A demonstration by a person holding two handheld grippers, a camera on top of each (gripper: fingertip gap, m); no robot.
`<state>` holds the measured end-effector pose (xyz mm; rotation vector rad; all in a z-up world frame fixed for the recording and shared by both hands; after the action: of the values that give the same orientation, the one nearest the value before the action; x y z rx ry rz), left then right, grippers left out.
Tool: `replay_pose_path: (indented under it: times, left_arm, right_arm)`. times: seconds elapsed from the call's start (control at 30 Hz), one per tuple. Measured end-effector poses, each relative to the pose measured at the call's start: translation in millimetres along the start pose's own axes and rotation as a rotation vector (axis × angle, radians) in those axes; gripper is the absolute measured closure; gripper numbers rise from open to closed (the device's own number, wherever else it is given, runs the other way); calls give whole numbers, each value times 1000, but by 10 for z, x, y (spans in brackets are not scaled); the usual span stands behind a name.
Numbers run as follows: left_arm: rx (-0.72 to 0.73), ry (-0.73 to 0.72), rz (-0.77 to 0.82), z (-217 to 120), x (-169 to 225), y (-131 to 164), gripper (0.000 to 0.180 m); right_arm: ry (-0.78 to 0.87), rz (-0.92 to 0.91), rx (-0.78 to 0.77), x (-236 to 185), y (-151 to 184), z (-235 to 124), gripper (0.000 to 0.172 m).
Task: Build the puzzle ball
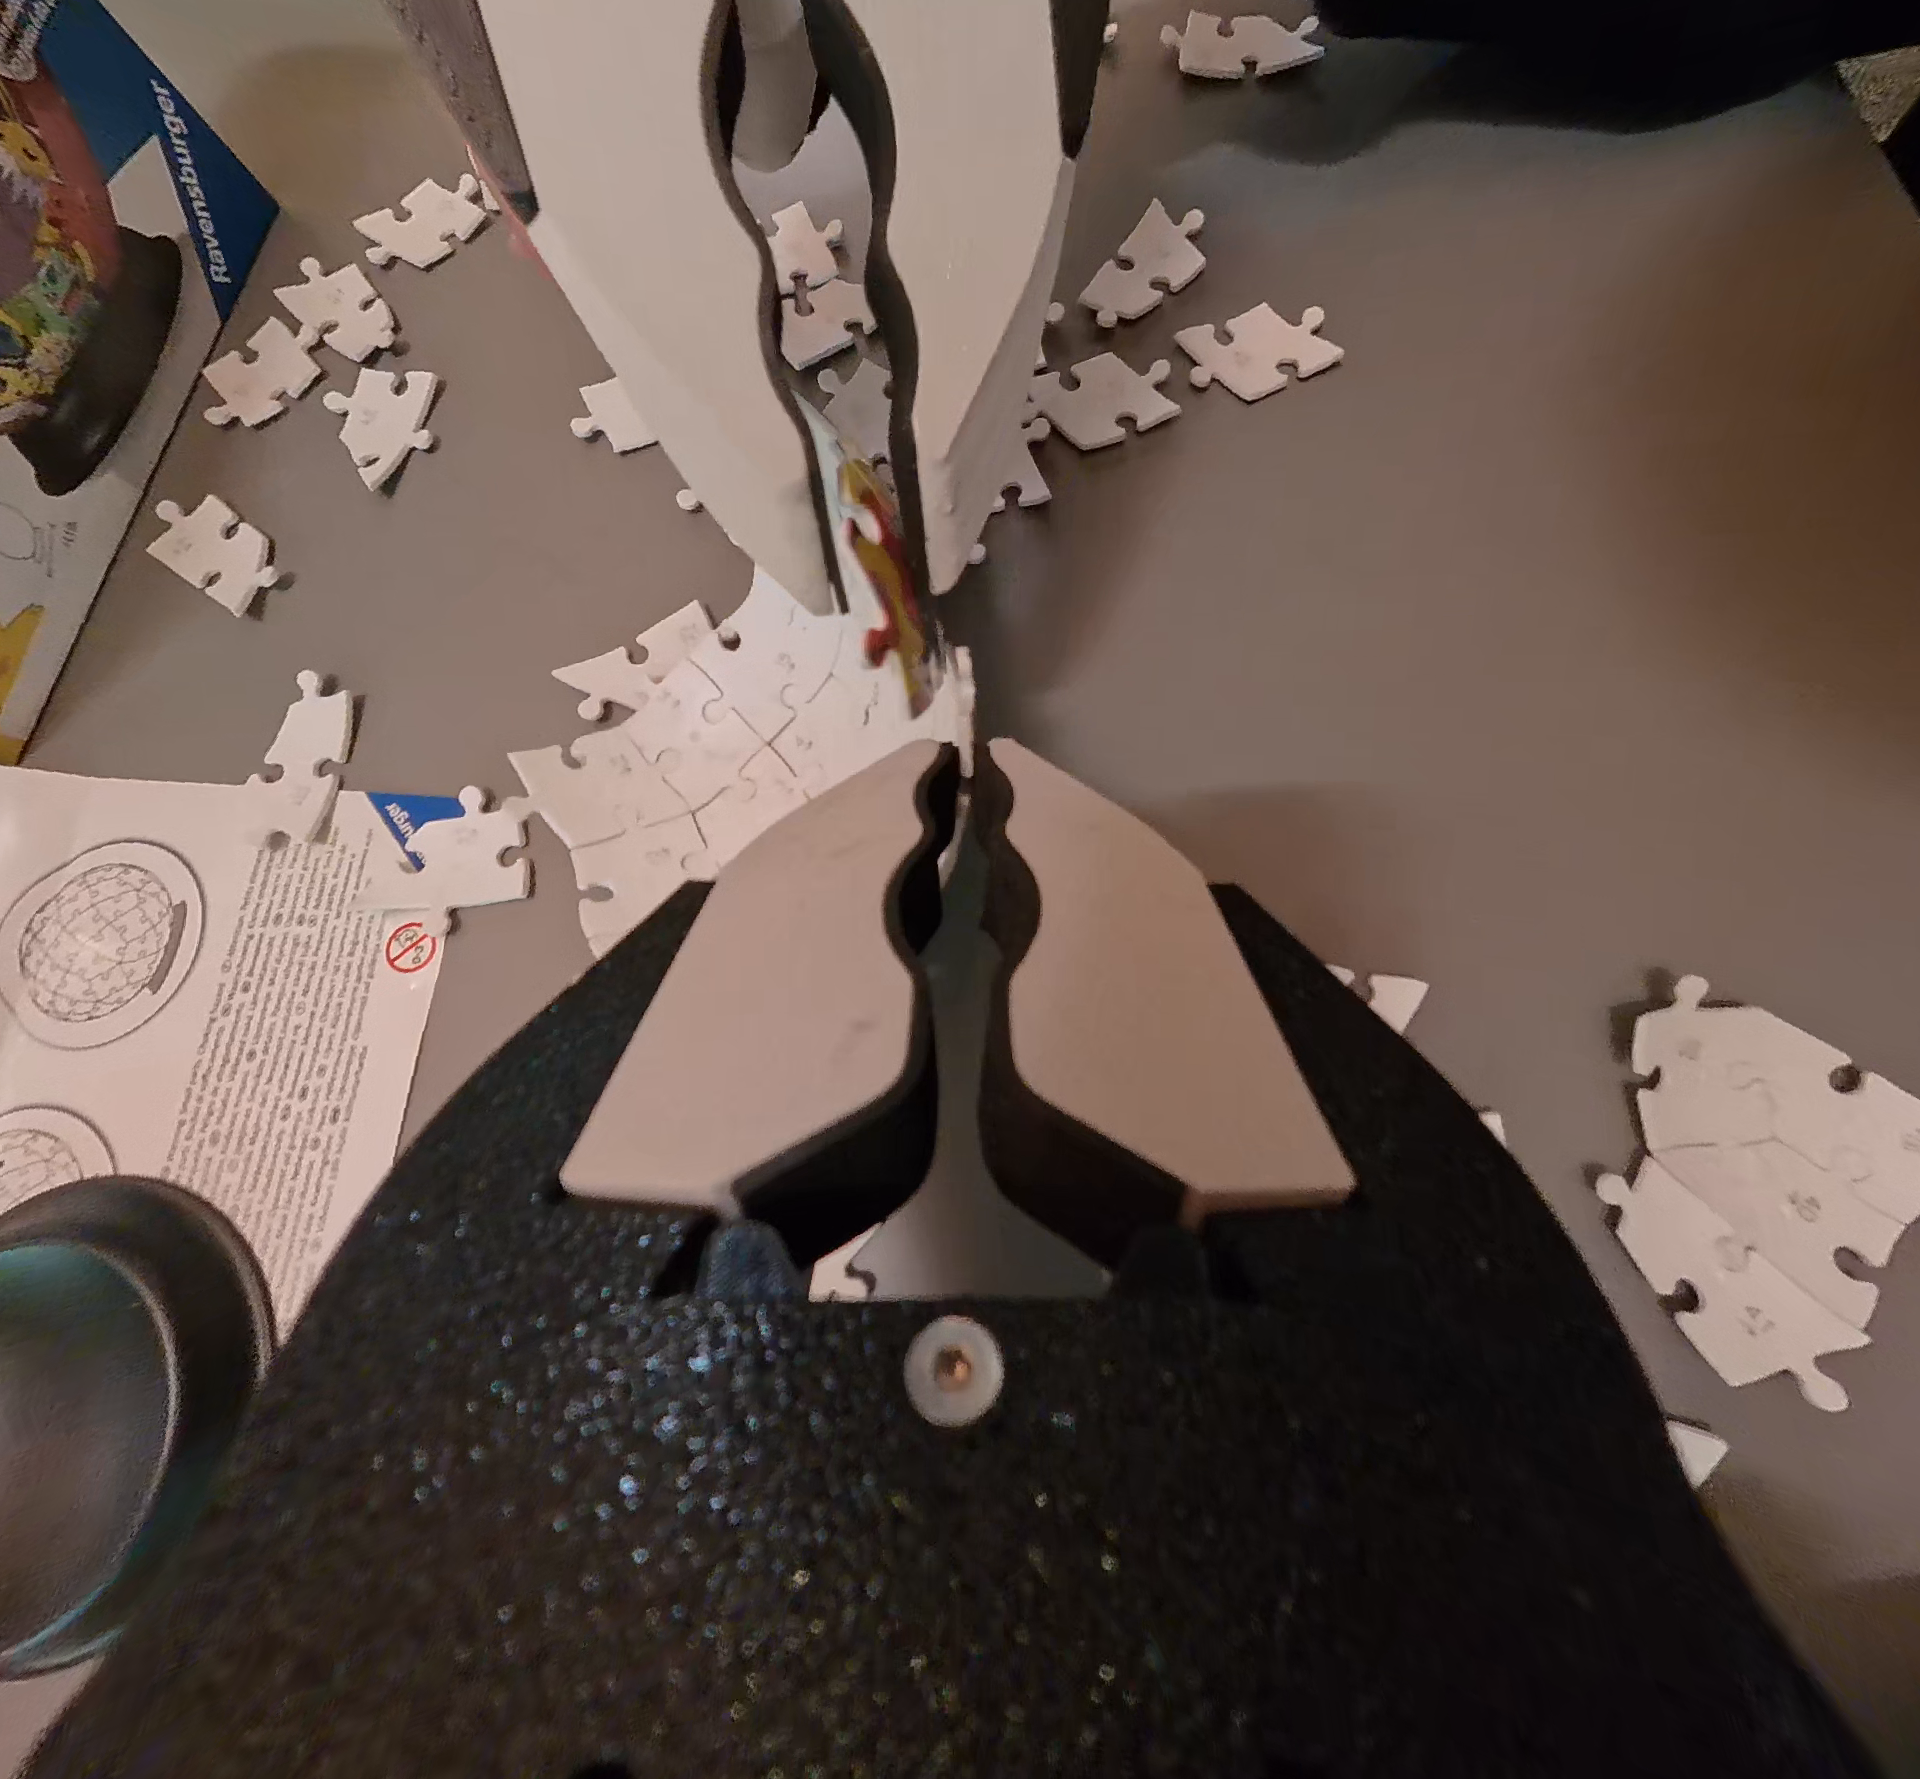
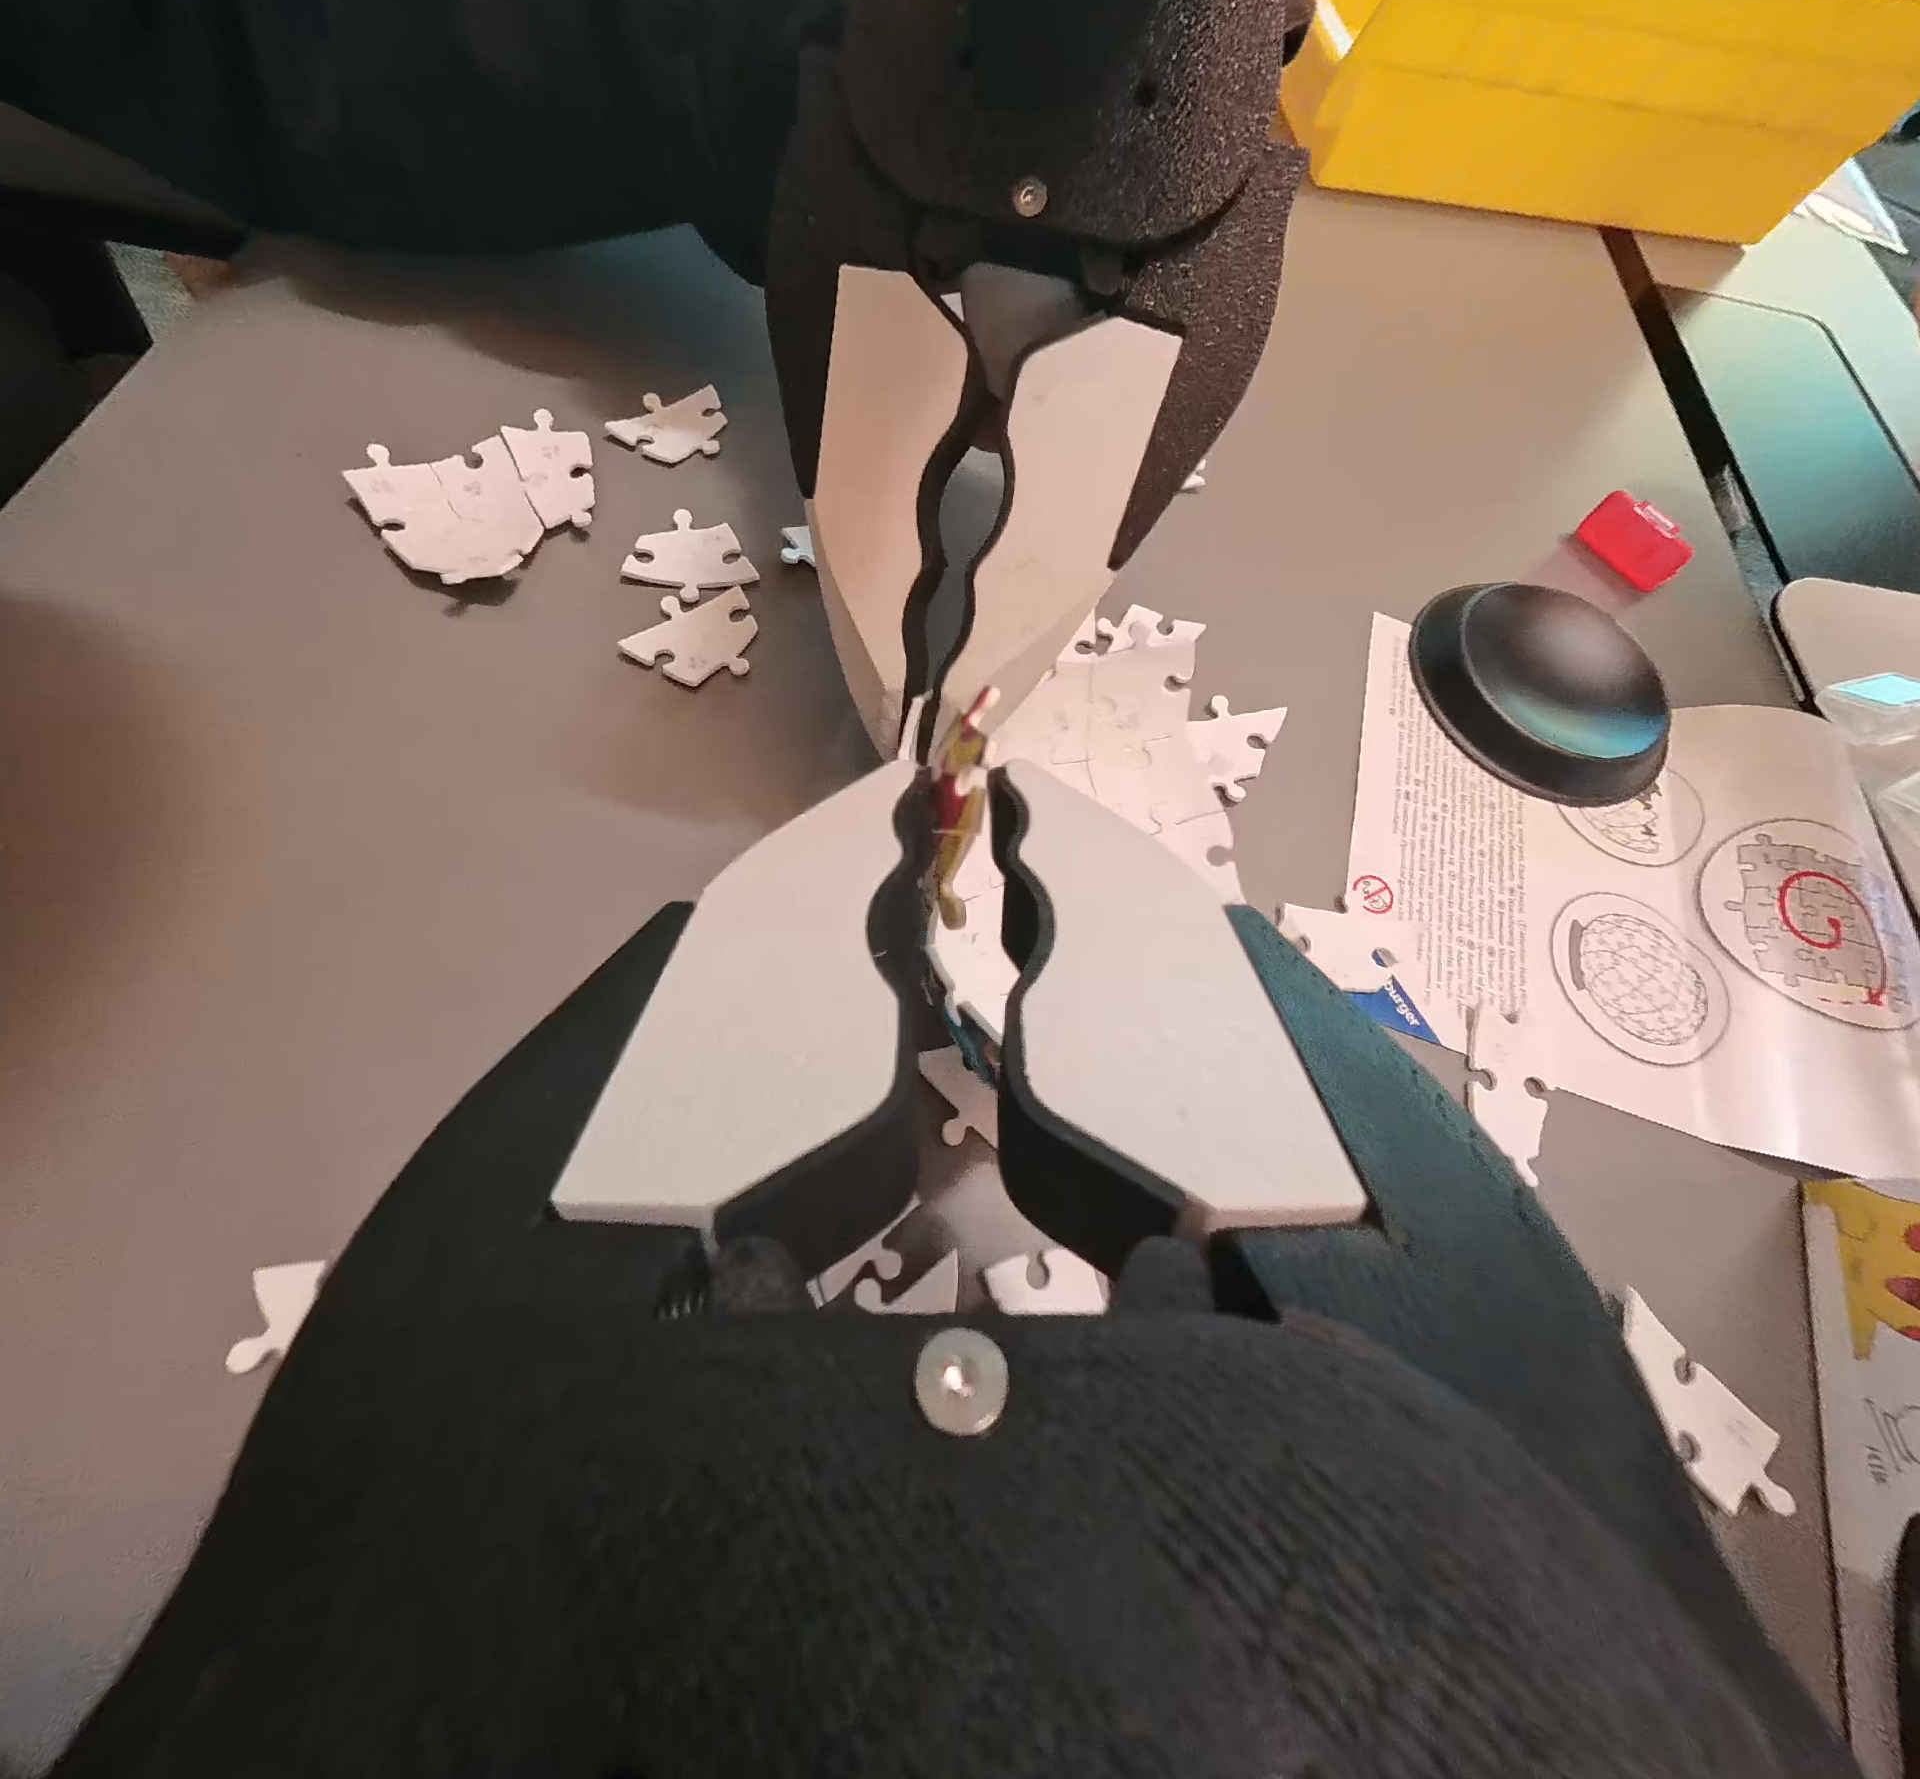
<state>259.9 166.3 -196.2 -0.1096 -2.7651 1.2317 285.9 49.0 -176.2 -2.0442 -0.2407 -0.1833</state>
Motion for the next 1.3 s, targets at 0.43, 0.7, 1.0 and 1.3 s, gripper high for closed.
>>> replay_pose_path:
  times: [0.43,0.7,1.0,1.3]
  left_arm:
    - [-47,31,-12,6,-12,41,178]
    - [-63,39,-29,1,-21,55,178]
    - [-43,55,-61,7,-20,70,177]
    - [-27,-13,-14,12,10,65,177]
  right_arm:
    - [-130,0,-21,-69,7,54,168]
    - [-158,-13,-69,-40,-24,96,168]
    - [-201,9,-85,-45,-23,111,169]
    - [-187,23,-91,-33,-22,98,169]
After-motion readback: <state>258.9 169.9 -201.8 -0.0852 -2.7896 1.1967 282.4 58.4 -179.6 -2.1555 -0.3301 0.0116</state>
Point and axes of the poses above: each gripper's, where its closed fingertips meet, z out along the fingers, y out of its underside, x = y × z across the jaws, the point moved 7 cm from there along -z, back along the fingers, and after that the axes turned 12 degrees about y, right-handed, at the moved point
